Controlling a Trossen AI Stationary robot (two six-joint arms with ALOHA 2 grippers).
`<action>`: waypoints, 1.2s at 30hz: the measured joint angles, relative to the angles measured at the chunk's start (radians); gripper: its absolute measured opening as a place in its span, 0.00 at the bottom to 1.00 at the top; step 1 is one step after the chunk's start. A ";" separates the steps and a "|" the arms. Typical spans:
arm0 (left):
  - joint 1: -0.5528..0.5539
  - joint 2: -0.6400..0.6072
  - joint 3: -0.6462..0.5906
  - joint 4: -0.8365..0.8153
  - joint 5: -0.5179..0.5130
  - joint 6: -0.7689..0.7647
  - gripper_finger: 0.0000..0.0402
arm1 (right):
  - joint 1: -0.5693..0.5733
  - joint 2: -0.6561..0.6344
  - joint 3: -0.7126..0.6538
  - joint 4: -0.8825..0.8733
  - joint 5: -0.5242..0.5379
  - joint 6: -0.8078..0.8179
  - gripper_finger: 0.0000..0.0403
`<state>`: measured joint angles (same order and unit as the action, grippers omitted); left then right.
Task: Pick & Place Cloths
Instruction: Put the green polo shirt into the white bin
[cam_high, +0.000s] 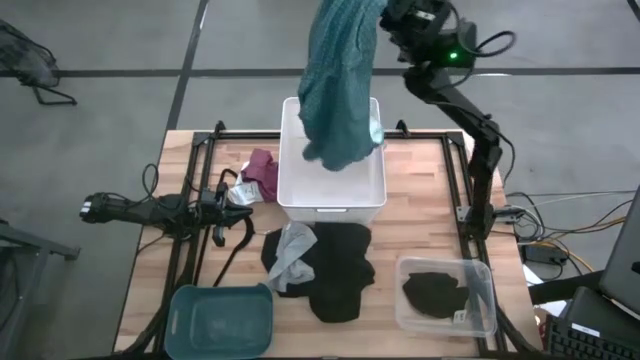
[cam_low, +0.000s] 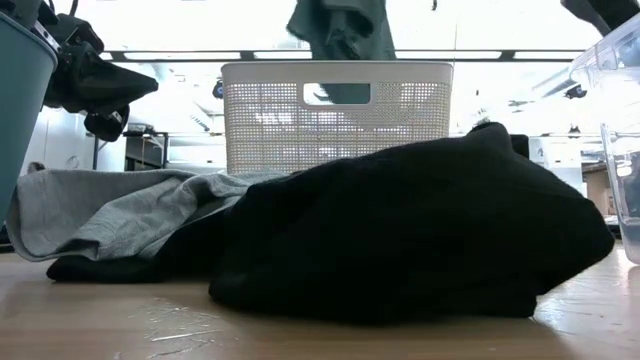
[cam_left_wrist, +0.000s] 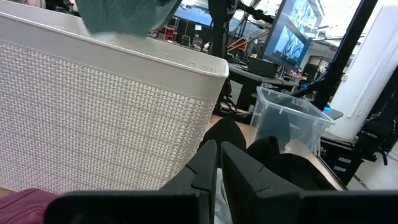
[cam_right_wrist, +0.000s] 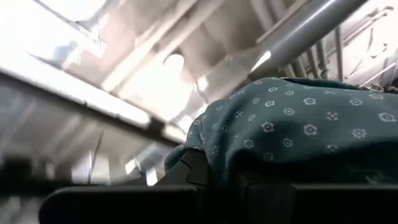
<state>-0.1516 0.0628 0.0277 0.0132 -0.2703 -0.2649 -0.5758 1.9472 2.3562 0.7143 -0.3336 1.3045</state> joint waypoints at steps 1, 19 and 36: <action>0.000 0.000 0.000 0.000 0.000 0.000 0.07 | 0.000 0.011 0.000 0.005 0.028 0.024 0.03; 0.000 0.000 0.000 0.000 0.000 0.000 0.07 | 0.003 -0.115 0.000 -0.764 -0.343 -0.445 0.03; 0.000 0.000 0.000 0.000 0.000 0.000 0.07 | 0.097 -0.197 -0.003 -1.787 0.278 -1.046 0.03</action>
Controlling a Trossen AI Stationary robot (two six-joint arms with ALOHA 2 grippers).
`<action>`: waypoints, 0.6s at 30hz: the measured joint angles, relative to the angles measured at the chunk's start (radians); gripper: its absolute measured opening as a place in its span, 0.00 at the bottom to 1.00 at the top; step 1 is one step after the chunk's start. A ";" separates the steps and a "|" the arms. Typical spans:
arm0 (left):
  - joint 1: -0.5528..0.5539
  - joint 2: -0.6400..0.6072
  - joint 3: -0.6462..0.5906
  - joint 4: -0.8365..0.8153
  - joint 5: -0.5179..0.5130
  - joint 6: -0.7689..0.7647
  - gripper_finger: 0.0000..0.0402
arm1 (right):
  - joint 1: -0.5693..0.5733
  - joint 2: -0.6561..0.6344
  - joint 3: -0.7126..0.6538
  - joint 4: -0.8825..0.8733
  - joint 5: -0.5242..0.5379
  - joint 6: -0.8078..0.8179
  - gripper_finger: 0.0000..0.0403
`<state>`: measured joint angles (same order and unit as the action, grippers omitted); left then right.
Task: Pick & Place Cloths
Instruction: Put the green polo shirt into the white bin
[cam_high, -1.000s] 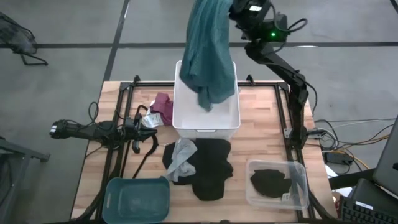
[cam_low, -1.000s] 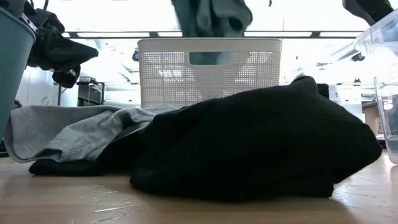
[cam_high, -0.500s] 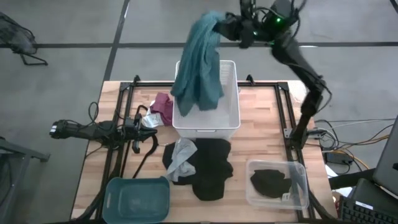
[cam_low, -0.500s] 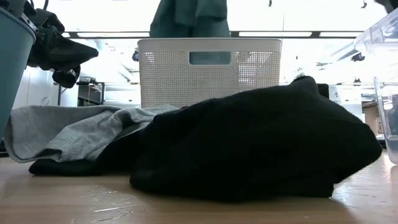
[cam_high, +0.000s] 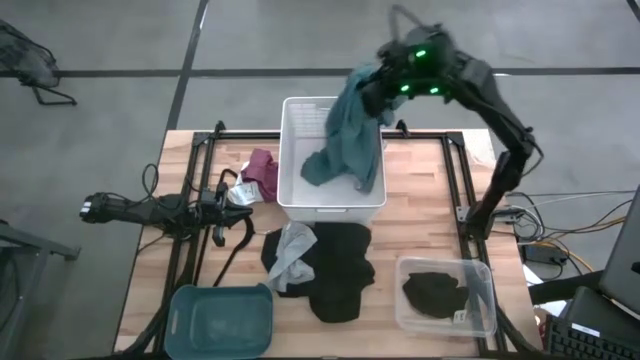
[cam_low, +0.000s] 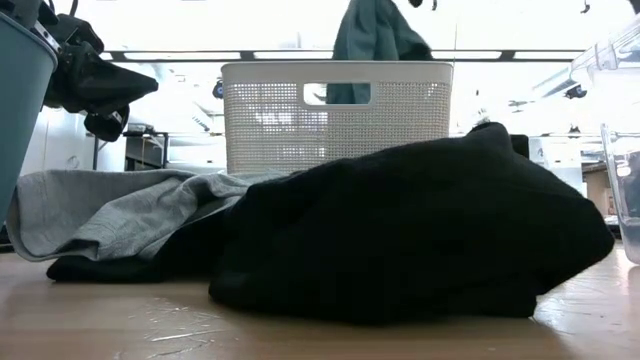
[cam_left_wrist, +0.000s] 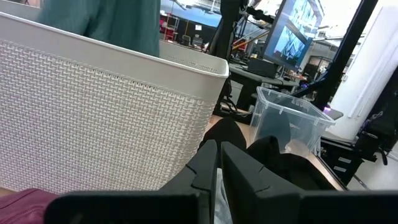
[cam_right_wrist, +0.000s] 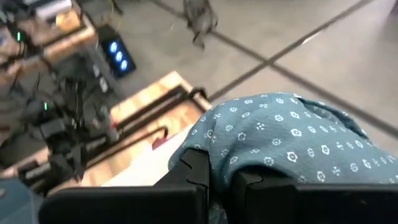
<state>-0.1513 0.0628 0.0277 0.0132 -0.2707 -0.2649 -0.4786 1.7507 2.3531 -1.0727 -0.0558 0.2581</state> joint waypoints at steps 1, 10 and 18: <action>0.000 0.000 0.000 0.000 0.000 0.000 0.07 | 0.015 0.018 -0.001 -0.002 -0.002 0.000 0.03; 0.000 0.000 0.000 0.000 0.000 0.000 0.07 | 0.111 0.171 -0.001 -0.002 -0.191 -0.005 0.03; 0.000 0.000 0.000 0.000 0.000 0.000 0.07 | 0.115 0.227 -0.001 -0.073 -0.117 -0.024 0.03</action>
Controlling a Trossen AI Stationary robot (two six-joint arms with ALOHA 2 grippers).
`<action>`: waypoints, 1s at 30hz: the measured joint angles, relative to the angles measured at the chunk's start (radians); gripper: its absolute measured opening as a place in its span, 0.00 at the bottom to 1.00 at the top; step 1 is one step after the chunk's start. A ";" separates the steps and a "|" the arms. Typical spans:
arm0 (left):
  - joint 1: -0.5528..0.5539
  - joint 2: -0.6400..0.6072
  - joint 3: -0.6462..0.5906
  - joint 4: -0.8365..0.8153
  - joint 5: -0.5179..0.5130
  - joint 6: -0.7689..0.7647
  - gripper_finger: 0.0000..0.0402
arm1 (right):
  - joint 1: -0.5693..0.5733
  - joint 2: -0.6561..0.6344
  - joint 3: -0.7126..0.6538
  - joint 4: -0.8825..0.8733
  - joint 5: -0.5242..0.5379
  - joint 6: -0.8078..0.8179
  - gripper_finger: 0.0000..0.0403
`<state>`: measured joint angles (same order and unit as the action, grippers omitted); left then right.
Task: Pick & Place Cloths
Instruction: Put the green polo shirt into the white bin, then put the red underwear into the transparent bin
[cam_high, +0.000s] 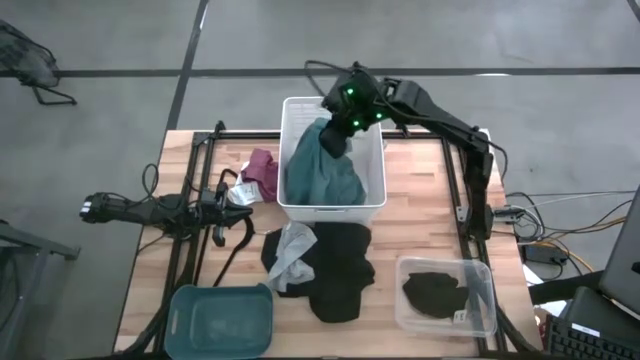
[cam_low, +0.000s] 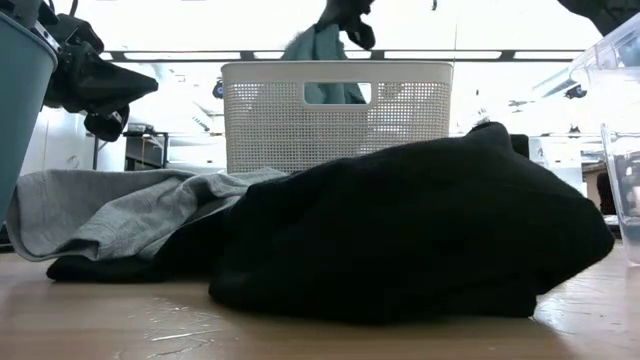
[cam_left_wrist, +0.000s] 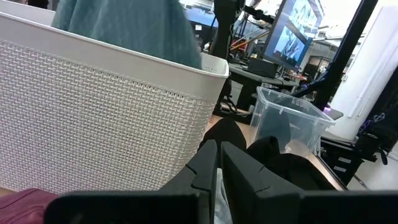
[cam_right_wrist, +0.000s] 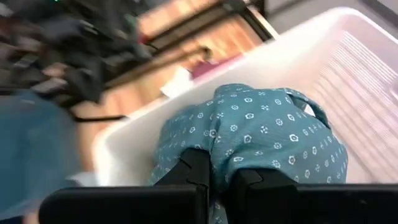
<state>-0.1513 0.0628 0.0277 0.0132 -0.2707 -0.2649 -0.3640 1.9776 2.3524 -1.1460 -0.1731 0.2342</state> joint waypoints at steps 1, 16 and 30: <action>0.000 0.000 0.000 0.000 0.000 0.000 0.07 | 0.001 0.004 0.000 -0.020 0.030 -0.002 0.03; 0.000 0.000 0.000 0.000 0.000 0.000 0.07 | 0.051 0.099 -0.004 -0.131 0.069 -0.055 0.13; 0.000 0.000 0.000 0.000 0.000 0.000 0.07 | 0.077 0.078 -0.006 -0.122 0.072 -0.048 0.48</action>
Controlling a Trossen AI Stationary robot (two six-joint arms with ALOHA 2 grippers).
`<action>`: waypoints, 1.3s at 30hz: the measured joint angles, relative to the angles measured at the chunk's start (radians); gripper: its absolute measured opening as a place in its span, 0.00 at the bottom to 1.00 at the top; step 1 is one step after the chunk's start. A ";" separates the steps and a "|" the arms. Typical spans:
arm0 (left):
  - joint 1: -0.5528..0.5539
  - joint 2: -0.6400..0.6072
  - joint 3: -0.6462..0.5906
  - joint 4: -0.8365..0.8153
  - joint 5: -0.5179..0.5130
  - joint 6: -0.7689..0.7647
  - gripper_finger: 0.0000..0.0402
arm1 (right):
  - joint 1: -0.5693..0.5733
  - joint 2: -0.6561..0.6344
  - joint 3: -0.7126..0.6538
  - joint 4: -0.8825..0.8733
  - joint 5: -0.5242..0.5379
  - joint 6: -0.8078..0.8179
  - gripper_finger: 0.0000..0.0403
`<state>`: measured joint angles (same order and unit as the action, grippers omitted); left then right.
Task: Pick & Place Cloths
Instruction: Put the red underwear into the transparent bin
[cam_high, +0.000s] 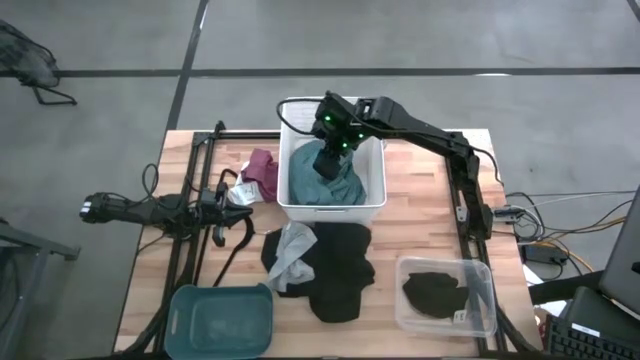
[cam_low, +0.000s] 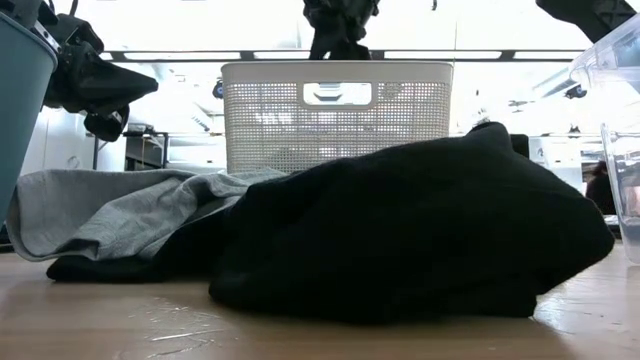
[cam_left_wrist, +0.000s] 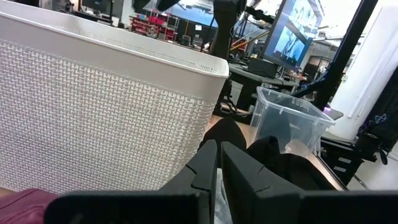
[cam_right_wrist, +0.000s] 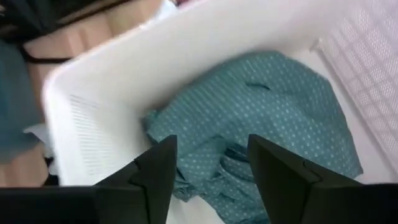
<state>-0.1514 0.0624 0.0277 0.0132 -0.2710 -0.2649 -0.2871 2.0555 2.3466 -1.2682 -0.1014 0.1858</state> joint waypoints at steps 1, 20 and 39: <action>0.000 0.000 0.000 0.000 0.000 0.000 0.07 | 0.005 -0.011 0.000 0.011 0.000 0.000 0.48; 0.000 0.000 0.000 0.000 0.000 0.000 0.07 | 0.053 -0.448 -0.299 0.240 0.085 -0.041 0.02; 0.000 0.000 0.000 0.000 0.000 0.000 0.07 | 0.160 -1.197 -1.242 0.626 0.213 0.275 0.02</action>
<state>-0.1514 0.0628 0.0277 0.0132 -0.2710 -0.2651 -0.1270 0.8587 1.1044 -0.6424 0.1116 0.4605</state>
